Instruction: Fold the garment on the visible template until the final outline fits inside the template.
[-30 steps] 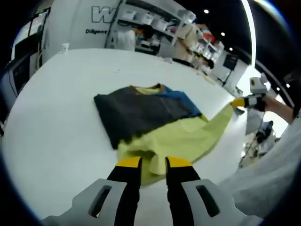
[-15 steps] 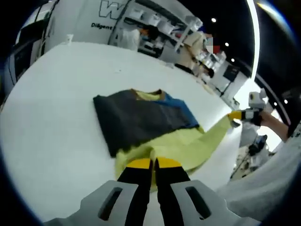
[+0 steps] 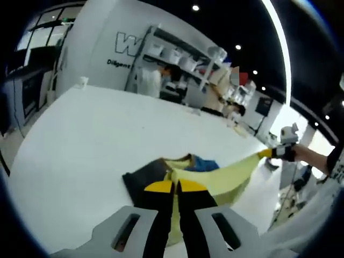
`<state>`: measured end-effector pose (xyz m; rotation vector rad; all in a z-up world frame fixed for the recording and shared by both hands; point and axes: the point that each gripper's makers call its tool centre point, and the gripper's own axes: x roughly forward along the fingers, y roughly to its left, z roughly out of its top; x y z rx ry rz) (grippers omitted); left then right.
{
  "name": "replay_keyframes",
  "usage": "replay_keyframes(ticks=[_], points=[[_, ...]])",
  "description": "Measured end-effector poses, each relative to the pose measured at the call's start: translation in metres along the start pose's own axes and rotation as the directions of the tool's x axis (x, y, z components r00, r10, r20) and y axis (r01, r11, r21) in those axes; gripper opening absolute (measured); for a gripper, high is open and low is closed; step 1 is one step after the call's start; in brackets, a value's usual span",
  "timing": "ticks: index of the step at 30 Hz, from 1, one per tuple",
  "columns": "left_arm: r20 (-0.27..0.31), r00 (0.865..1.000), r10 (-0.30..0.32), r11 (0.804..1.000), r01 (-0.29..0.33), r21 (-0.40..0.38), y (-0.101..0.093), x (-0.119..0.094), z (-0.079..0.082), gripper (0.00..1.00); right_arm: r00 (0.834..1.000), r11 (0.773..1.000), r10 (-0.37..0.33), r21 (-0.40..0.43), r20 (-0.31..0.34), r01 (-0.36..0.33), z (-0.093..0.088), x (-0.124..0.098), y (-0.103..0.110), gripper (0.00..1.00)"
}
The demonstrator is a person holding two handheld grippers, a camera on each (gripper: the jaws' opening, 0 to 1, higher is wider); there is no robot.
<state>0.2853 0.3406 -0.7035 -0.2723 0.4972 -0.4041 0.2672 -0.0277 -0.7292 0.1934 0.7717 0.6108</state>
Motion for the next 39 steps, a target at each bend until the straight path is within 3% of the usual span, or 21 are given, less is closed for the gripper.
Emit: replay_keyframes(ticks=[1, 2, 7, 9, 10, 16, 17, 21, 22, 24, 25, 28, 29, 30, 32, 35, 36, 39], points=[[0.002, 1.000, 0.001, 1.000, -0.001, 0.004, 0.001, 0.004, 0.002, 0.00, 1.000, 1.000, 0.004, -0.002, 0.006, -0.004, 0.004, 0.002, 0.000, 0.00], [-0.049, 0.999, 0.006, 0.999, -0.004, 0.035, 0.006, 0.020, -0.007, 0.00, 1.000, 0.999, 0.011, -0.039, -0.017, -0.011, 0.009, 0.012, 0.000, 0.00], [-0.164, 0.986, -0.024, 0.996, 0.038, 0.081, -0.007, 0.031, -0.042, 0.00, 0.999, 0.999, 0.014, -0.049, -0.038, -0.016, 0.006, 0.019, 0.001, 0.00], [-0.226, 0.973, -0.054, 0.995, 0.072, 0.071, -0.014, 0.035, -0.068, 0.00, 0.999, 0.999, 0.014, -0.044, -0.044, -0.016, 0.005, 0.020, -0.001, 0.00], [-0.289, 0.954, -0.082, 0.991, 0.109, 0.079, -0.025, 0.036, -0.087, 0.00, 0.999, 0.999, 0.013, -0.037, -0.047, -0.015, 0.003, 0.019, -0.001, 0.00], [-0.306, 0.947, -0.093, 0.989, 0.123, 0.083, -0.024, 0.040, -0.095, 0.00, 0.999, 0.999, 0.012, -0.033, -0.049, -0.013, 0.002, 0.019, -0.002, 0.00], [-0.327, 0.941, -0.091, 0.988, 0.126, 0.086, -0.024, 0.045, -0.101, 0.00, 0.999, 0.999, 0.012, -0.029, -0.046, -0.014, 0.002, 0.019, -0.002, 0.00], [-0.334, 0.936, -0.107, 0.989, 0.136, 0.064, -0.022, 0.061, -0.109, 0.00, 0.999, 1.000, 0.013, -0.028, -0.043, -0.014, 0.003, 0.019, -0.003, 0.00], [-0.381, 0.918, -0.107, 0.988, 0.142, 0.066, -0.017, 0.064, -0.122, 0.00, 0.999, 1.000, 0.010, -0.026, -0.043, -0.011, 0.003, 0.019, -0.004, 0.00], [-0.414, 0.903, -0.111, 0.992, 0.128, 0.014, -0.015, 0.061, -0.128, 0.00, 0.999, 1.000, 0.001, -0.025, -0.047, -0.003, 0.003, 0.020, -0.007, 0.00], [-0.355, 0.920, -0.168, 0.986, 0.159, -0.054, -0.024, 0.061, -0.105, 0.00, 1.000, 1.000, 0.008, -0.019, -0.030, -0.008, 0.011, 0.021, -0.007, 0.00], [-0.243, 0.959, -0.147, 0.989, 0.139, -0.049, -0.016, 0.064, -0.067, 0.00, 0.999, 1.000, -0.007, -0.018, -0.038, 0.006, 0.020, 0.024, -0.013, 0.00], [-0.145, 0.980, -0.133, 0.991, 0.128, -0.042, -0.014, 0.066, -0.032, 0.00, 1.000, 1.000, -0.007, -0.011, -0.015, 0.007, 0.031, 0.024, -0.014, 0.00], [-0.105, 0.985, -0.136, 0.991, 0.133, -0.032, -0.007, 0.066, -0.017, 0.00, 1.000, 1.000, 0.004, 0.007, 0.017, -0.004, 0.045, 0.024, -0.015, 0.00], [-0.076, 0.989, -0.129, 0.992, 0.128, -0.019, -0.009, 0.065, 0.004, 0.00, 0.999, 1.000, 0.008, 0.008, 0.041, -0.008, 0.059, 0.025, -0.018, 0.00], [-0.042, 0.989, -0.140, 0.990, 0.141, 0.003, -0.009, 0.068, 0.018, 0.00, 0.998, 1.000, 0.007, 0.003, 0.057, -0.007, 0.072, 0.028, -0.022, 0.00], [-0.035, 0.992, -0.120, 0.993, 0.120, 0.018, 0.000, 0.081, 0.028, 0.00, 0.998, 1.000, 0.000, -0.008, 0.065, 0.000, 0.087, 0.036, -0.026, 0.00], [-0.044, 0.995, -0.091, 0.994, 0.093, 0.055, 0.017, 0.116, 0.043, 0.02, 0.997, 1.000, -0.012, -0.008, 0.080, 0.012, 0.109, 0.058, -0.038, 0.00]])
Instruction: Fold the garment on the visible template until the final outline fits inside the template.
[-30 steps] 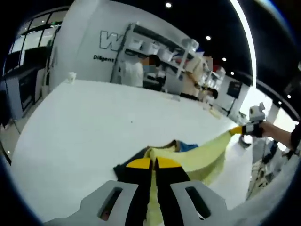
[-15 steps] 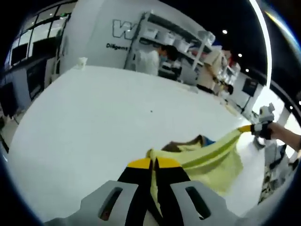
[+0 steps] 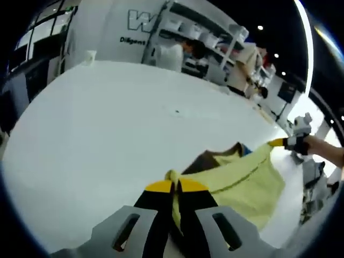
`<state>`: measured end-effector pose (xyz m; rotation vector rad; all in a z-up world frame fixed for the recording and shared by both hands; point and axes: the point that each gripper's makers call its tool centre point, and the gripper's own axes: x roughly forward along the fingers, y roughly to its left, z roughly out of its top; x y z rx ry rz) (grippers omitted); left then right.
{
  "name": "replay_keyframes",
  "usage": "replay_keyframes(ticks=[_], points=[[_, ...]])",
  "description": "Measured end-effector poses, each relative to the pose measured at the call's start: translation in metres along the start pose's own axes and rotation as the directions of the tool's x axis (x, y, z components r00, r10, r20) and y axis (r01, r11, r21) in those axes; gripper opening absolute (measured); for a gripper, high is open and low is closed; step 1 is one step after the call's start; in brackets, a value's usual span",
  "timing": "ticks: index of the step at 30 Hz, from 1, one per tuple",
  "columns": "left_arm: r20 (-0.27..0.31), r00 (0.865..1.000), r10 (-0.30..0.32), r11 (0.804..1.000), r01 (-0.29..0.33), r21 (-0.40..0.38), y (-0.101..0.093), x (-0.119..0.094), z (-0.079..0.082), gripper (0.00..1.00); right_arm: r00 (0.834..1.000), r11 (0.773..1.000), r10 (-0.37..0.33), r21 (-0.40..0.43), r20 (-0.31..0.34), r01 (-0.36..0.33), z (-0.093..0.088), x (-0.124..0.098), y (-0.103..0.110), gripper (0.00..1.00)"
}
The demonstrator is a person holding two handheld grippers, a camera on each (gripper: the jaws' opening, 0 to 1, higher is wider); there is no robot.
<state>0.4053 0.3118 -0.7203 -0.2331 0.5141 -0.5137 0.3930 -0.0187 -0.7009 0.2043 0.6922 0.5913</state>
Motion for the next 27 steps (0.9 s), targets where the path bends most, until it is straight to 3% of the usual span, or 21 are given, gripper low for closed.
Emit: replay_keyframes(ticks=[4, 5, 9, 14, 16, 18, 19, 23, 25, 27], points=[[-0.008, 1.000, 0.020, 1.000, -0.020, -0.010, 0.005, 0.007, 0.002, 0.12, 1.000, 1.000, -0.006, 0.019, 0.009, 0.006, 0.004, 0.009, -0.007, 0.07], [-0.016, 0.999, 0.042, 0.999, -0.042, -0.017, 0.019, 0.021, -0.002, 0.13, 1.000, 0.999, -0.013, 0.041, 0.011, 0.012, 0.005, 0.019, -0.015, 0.08], [-0.054, 0.995, 0.083, 0.995, -0.086, -0.044, 0.034, 0.038, -0.012, 0.13, 1.000, 0.997, -0.024, 0.075, 0.004, 0.023, 0.005, 0.042, -0.030, 0.11], [-0.164, 0.977, 0.134, 0.987, -0.147, -0.069, 0.068, 0.079, -0.042, 0.17, 0.996, 0.985, -0.071, 0.151, -0.054, 0.078, -0.014, 0.097, -0.080, 0.11], [-0.196, 0.971, 0.135, 0.986, -0.151, -0.071, 0.073, 0.086, -0.053, 0.16, 0.995, 0.984, -0.076, 0.155, -0.062, 0.085, -0.017, 0.099, -0.083, 0.11], [-0.171, 0.983, 0.062, 0.996, -0.071, -0.047, 0.064, 0.087, -0.050, 0.15, 0.991, 0.986, -0.108, 0.122, -0.082, 0.118, -0.022, 0.101, -0.086, 0.11], [-0.178, 0.982, 0.061, 0.997, -0.069, -0.041, 0.063, 0.085, -0.051, 0.15, 0.988, 0.987, -0.133, 0.081, -0.076, 0.139, -0.021, 0.100, -0.092, 0.11], [-0.199, 0.978, 0.065, 0.998, -0.058, 0.041, 0.063, 0.074, -0.054, 0.14, 0.989, 0.991, -0.118, 0.060, -0.084, 0.124, -0.025, 0.095, -0.089, 0.07], [-0.190, 0.980, 0.062, 0.997, -0.054, 0.047, 0.061, 0.070, -0.057, 0.12, 0.977, 0.984, -0.172, 0.015, -0.130, 0.175, -0.038, 0.090, -0.094, 0.06], [-0.218, 0.973, 0.074, 0.996, -0.062, 0.062, 0.059, 0.069, -0.068, 0.09, 0.975, 0.988, -0.156, -0.017, -0.158, 0.155, -0.050, 0.092, -0.089, 0.03]])
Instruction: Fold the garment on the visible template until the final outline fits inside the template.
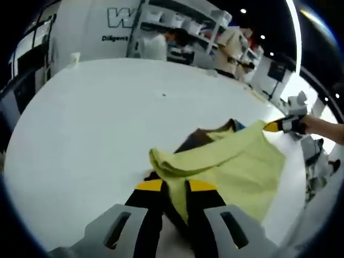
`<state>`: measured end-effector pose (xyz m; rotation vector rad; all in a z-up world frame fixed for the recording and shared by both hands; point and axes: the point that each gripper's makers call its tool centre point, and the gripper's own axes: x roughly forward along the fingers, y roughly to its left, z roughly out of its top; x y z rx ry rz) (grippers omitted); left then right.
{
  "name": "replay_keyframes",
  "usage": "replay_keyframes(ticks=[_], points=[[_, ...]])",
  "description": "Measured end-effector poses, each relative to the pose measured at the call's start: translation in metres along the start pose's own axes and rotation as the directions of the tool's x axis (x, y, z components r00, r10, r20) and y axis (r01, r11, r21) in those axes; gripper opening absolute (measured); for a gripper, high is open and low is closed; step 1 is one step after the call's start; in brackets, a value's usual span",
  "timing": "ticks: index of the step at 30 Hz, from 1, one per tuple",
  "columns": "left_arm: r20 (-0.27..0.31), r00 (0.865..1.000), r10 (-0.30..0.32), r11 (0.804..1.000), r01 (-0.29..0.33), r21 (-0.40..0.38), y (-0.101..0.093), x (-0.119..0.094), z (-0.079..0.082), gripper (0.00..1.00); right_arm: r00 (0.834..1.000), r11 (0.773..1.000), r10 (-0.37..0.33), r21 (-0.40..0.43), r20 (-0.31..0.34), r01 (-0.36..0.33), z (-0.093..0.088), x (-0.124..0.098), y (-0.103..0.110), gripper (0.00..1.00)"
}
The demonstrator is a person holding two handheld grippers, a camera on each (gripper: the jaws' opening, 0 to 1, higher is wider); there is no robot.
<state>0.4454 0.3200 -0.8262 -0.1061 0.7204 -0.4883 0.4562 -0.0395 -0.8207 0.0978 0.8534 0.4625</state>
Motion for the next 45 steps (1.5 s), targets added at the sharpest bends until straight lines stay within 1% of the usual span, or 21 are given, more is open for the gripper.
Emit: replay_keyframes(ticks=[1, 2, 5, 6, 7, 8, 9, 11, 13, 15, 20, 21, 23, 26, 28, 30, 33, 37, 40, 42, 45], points=[[-0.016, 1.000, -0.011, 1.000, 0.011, 0.000, 0.001, 0.004, -0.008, 0.08, 1.000, 1.000, 0.005, -0.020, -0.031, -0.005, -0.011, 0.002, 0.004, 0.03], [-0.040, 0.999, -0.021, 1.000, 0.021, 0.001, -0.002, 0.008, -0.007, 0.07, 0.999, 0.999, -0.003, -0.033, -0.046, 0.001, -0.015, 0.006, 0.004, 0.03], [-0.066, 0.997, -0.036, 0.999, 0.037, 0.020, -0.001, 0.021, -0.004, 0.06, 1.000, 1.000, -0.002, -0.025, -0.019, 0.001, -0.005, 0.013, 0.005, 0.03], [-0.077, 0.996, -0.034, 0.999, 0.037, 0.029, 0.001, 0.025, -0.003, 0.06, 1.000, 1.000, -0.002, -0.019, -0.019, 0.002, -0.003, 0.023, 0.007, 0.03], [-0.070, 0.997, -0.039, 0.999, 0.040, 0.024, 0.003, 0.030, 0.002, 0.05, 1.000, 1.000, 0.005, -0.006, -0.002, -0.005, 0.003, 0.025, 0.014, 0.04], [-0.045, 0.998, -0.032, 0.999, 0.033, 0.012, 0.003, 0.033, 0.012, 0.04, 0.999, 0.999, -0.009, 0.034, 0.052, 0.008, 0.018, 0.027, 0.011, 0.04], [-0.036, 0.999, -0.006, 1.000, 0.005, -0.026, 0.012, 0.038, 0.017, 0.03, 0.997, 0.998, -0.025, 0.064, 0.069, 0.021, 0.023, 0.027, 0.007, 0.05], [-0.017, 1.000, 0.015, 0.999, -0.015, -0.045, 0.014, 0.041, 0.020, 0.05, 0.996, 0.996, -0.034, 0.084, 0.078, 0.027, 0.025, 0.026, 0.004, 0.05], [0.029, 0.998, 0.048, 0.992, -0.044, -0.115, 0.019, 0.042, 0.026, 0.02, 0.994, 0.992, -0.045, 0.122, 0.102, 0.032, 0.031, 0.025, -0.003, 0.05], [0.023, 0.998, 0.055, 0.991, -0.051, -0.126, 0.019, 0.041, 0.023, 0.01, 0.990, 0.987, -0.059, 0.159, 0.125, 0.038, 0.034, 0.023, -0.009, 0.05], [0.013, 0.998, 0.066, 0.990, -0.064, -0.125, 0.023, 0.035, 0.018, 0.02, 0.992, 0.989, -0.061, 0.139, 0.115, 0.044, 0.031, 0.017, -0.011, 0.06], [0.016, 0.997, 0.073, 0.989, -0.070, -0.130, 0.024, 0.032, 0.018, 0.02, 0.992, 0.989, -0.059, 0.139, 0.111, 0.044, 0.032, 0.014, -0.015, 0.06], [0.010, 0.998, 0.069, 0.990, -0.067, -0.128, 0.026, 0.029, 0.016, 0.02, 0.993, 0.992, -0.054, 0.122, 0.103, 0.042, 0.027, 0.014, -0.010, 0.06], [0.007, 0.998, 0.065, 0.990, -0.064, -0.124, 0.023, 0.028, 0.014, 0.01, 0.995, 0.994, -0.048, 0.103, 0.089, 0.038, 0.022, 0.016, -0.010, 0.06], [0.004, 0.998, 0.061, 0.991, -0.060, -0.123, 0.023, 0.028, 0.014, 0.02, 0.995, 0.995, -0.045, 0.098, 0.091, 0.036, 0.021, 0.014, -0.006, 0.06], [0.003, 0.998, 0.062, 0.990, -0.061, -0.126, 0.024, 0.028, 0.014, 0.01, 0.995, 0.995, -0.042, 0.099, 0.096, 0.032, 0.021, 0.016, -0.009, 0.07], [0.006, 0.998, 0.065, 0.989, -0.064, -0.130, 0.023, 0.026, 0.014, 0.02, 0.994, 0.996, -0.044, 0.085, 0.102, 0.036, 0.022, 0.013, -0.006, 0.09], [0.008, 0.998, 0.070, 0.988, -0.068, -0.138, 0.024, 0.021, 0.012, 0.01, 0.993, 0.996, -0.040, 0.084, 0.108, 0.031, 0.022, 0.009, -0.004, 0.09], [0.003, 0.998, 0.068, 0.987, -0.067, -0.145, 0.023, 0.020, 0.009, 0.01, 0.995, 0.997, -0.037, 0.074, 0.096, 0.030, 0.017, 0.004, -0.004, 0.09], [0.003, 0.998, 0.062, 0.988, -0.061, -0.143, 0.021, 0.020, 0.008, 0.01, 0.996, 0.998, -0.034, 0.064, 0.086, 0.028, 0.014, 0.009, -0.007, 0.09], [0.006, 0.999, 0.049, 0.988, -0.047, -0.144, 0.018, 0.020, 0.010, 0.00, 0.997, 0.998, -0.023, 0.055, 0.070, 0.019, 0.011, 0.013, 0.001, 0.07]])
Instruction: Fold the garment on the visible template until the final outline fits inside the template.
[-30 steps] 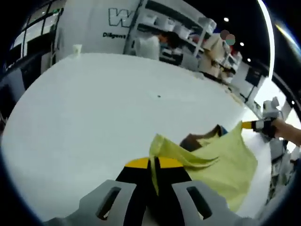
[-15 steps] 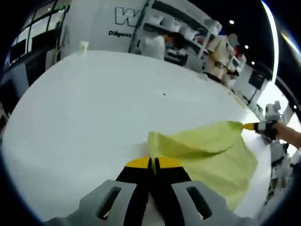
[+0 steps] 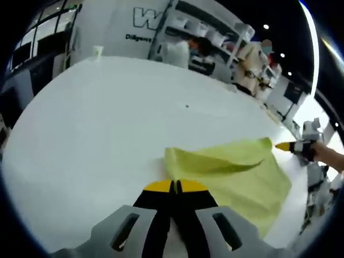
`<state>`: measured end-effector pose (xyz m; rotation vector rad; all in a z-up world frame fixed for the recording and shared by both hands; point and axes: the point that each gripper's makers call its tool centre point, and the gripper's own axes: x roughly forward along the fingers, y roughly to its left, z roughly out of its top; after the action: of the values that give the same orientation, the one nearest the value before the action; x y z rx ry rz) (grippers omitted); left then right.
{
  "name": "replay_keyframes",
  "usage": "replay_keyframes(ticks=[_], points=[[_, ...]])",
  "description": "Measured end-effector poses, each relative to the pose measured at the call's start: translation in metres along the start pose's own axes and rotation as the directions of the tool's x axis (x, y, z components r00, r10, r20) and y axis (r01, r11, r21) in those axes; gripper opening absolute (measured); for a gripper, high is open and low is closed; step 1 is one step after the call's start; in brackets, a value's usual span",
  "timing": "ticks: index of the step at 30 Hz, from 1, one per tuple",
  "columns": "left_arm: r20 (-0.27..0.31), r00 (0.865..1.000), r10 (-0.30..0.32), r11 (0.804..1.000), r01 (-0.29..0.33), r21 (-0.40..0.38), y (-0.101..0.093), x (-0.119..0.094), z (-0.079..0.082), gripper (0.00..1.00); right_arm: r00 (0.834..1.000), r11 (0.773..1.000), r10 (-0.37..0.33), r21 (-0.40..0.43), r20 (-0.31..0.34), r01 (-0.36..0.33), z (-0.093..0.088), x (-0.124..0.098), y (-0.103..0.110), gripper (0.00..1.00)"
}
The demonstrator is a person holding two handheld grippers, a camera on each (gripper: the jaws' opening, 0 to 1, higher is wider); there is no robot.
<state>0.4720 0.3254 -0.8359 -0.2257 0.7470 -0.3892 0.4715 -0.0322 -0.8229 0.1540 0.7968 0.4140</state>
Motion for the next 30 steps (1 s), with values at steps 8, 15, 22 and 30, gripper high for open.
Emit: replay_keyframes(ticks=[8, 15, 22, 30], points=[[0.008, 0.999, -0.046, 0.999, 0.045, 0.020, -0.008, 0.011, 0.010, 0.00, 0.999, 0.999, 0.053, 0.003, -0.012, -0.053, 0.004, 0.021, 0.022, 0.05], [0.011, 1.000, -0.017, 1.000, 0.017, 0.021, 0.000, 0.011, 0.012, 0.00, 0.999, 0.997, 0.029, 0.066, 0.023, -0.031, 0.018, 0.035, 0.010, 0.04], [0.013, 1.000, -0.013, 1.000, 0.013, 0.023, -0.002, -0.005, 0.002, 0.00, 0.999, 0.999, 0.027, 0.031, 0.018, -0.028, 0.015, 0.024, 0.008, 0.04], [-0.001, 1.000, -0.030, 0.997, 0.030, 0.075, -0.016, -0.040, -0.017, 0.07, 0.999, 0.999, 0.049, -0.009, 0.010, -0.049, -0.003, -0.007, 0.023, 0.06]])
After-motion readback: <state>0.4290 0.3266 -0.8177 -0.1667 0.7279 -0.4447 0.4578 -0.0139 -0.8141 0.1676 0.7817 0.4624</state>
